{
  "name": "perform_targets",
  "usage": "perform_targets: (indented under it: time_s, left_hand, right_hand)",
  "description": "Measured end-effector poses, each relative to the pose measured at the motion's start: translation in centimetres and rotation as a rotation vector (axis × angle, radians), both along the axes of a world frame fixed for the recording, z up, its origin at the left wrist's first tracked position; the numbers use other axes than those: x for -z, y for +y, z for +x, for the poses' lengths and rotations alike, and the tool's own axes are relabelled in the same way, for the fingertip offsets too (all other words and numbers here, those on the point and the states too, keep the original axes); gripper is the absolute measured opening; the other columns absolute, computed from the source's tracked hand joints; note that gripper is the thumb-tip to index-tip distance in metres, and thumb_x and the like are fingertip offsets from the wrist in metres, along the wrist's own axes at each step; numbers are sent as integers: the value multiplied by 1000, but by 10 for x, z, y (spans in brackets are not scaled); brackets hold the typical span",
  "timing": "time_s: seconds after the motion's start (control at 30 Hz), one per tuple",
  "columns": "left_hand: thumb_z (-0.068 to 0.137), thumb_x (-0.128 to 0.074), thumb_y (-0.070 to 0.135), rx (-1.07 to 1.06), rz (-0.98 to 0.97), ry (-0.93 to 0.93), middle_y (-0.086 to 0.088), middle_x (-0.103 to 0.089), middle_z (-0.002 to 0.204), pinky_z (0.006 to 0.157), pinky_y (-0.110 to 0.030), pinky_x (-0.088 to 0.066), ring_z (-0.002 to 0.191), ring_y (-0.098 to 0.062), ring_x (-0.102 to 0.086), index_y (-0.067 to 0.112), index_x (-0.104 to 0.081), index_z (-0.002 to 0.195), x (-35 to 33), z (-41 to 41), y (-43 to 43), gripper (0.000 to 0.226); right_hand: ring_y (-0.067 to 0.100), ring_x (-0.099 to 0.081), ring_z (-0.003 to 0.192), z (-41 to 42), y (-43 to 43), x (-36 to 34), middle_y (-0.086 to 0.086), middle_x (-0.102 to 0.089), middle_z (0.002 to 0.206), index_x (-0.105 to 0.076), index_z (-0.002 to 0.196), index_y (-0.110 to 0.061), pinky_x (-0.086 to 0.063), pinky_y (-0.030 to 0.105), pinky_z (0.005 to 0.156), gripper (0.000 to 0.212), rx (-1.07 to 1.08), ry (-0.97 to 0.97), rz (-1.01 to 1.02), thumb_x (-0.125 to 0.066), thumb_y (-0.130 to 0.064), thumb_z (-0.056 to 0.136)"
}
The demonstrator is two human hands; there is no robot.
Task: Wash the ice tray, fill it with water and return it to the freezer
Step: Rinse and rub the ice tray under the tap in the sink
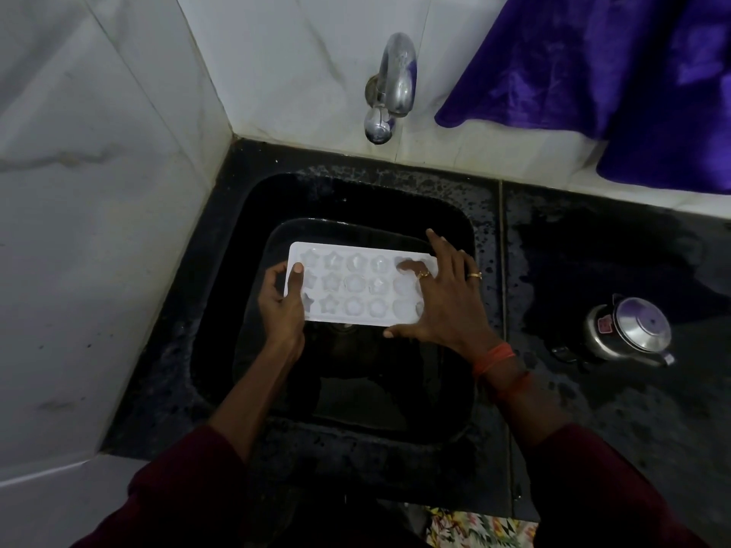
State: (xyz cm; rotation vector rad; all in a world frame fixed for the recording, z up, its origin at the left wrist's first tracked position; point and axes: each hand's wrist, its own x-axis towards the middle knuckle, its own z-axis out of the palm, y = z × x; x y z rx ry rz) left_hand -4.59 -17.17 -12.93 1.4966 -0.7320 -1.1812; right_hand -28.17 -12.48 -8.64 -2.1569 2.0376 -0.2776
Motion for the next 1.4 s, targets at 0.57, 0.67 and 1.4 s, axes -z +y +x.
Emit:
perform_targets:
  time_s: [0.57, 0.67, 1.4]
  left_hand:
    - [95, -66, 34, 31, 7, 7, -2, -71, 107, 72, -31, -59, 89, -13, -71, 20, -63, 107, -2, -4, -4, 19]
    - [95, -66, 35, 22, 31, 37, -4, -72, 106, 76, -40, -61, 91, -20, -71, 19, -64, 106, 0, -1, -3, 19]
    - [96, -66, 31, 26, 51, 40, -3, -72, 104, 62, -25, -58, 86, -13, -72, 14, -63, 110, -3, -7, 5, 22]
  right_hand:
    - [34, -6, 153, -1, -5, -5, 19, -6, 166, -53, 139, -24, 9, 48, 122, 123, -1, 77, 56, -53, -99, 41]
    - [33, -2, 153, -3, -4, -5, 16, -1, 166, -47, 144, -29, 10, 50, 121, 123, 3, -6, 80, -49, -98, 43]
    - [37, -11, 153, 18, -7, 1, 22, -9, 165, -59, 133, -12, -2, 60, 121, 119, -151, 234, -17, -54, -97, 50]
